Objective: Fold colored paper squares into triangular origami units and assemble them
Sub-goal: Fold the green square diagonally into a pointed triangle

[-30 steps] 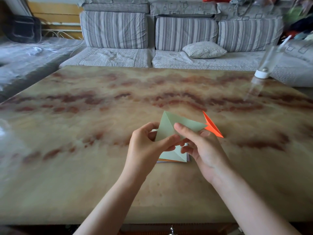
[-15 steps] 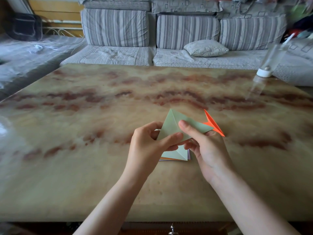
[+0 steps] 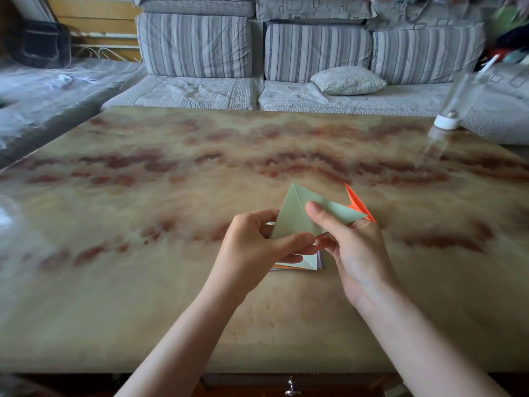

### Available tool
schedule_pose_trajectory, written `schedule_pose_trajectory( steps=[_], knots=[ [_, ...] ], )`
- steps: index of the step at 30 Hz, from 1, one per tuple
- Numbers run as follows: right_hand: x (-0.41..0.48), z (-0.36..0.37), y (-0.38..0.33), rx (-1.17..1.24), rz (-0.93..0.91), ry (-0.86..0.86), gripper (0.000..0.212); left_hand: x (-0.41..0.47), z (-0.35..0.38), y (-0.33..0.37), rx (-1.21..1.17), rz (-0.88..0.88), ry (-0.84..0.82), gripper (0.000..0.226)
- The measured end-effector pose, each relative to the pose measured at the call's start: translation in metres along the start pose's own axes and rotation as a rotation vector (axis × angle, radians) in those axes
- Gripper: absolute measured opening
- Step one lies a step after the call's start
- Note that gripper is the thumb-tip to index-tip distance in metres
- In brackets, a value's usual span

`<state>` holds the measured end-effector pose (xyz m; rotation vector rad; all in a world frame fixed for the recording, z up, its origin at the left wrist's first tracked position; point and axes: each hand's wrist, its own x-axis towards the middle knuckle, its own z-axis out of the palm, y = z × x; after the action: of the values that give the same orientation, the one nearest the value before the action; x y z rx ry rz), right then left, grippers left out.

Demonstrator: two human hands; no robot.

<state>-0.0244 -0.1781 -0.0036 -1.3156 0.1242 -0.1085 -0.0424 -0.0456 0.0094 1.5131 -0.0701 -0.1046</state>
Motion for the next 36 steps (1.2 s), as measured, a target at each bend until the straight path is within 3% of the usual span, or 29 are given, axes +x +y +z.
schedule_pose_trajectory(
  steps=[3,9,11,36],
  knots=[
    [0.000,-0.001,0.000,-0.003,0.003,0.005,0.014,-0.001,-0.001,0.000,-0.006,-0.011,-0.016,0.015],
    [-0.001,-0.006,-0.007,-0.081,0.112,-0.190,0.024,0.000,-0.004,-0.001,-0.043,-0.029,0.042,0.013],
    [-0.003,-0.007,-0.006,-0.120,0.108,-0.224,0.018,0.001,-0.005,0.000,-0.056,-0.032,0.042,0.010],
    [0.009,-0.015,-0.003,-0.140,0.053,-0.028,0.007,-0.003,-0.011,0.003,0.015,-0.058,0.007,0.010]
  ],
)
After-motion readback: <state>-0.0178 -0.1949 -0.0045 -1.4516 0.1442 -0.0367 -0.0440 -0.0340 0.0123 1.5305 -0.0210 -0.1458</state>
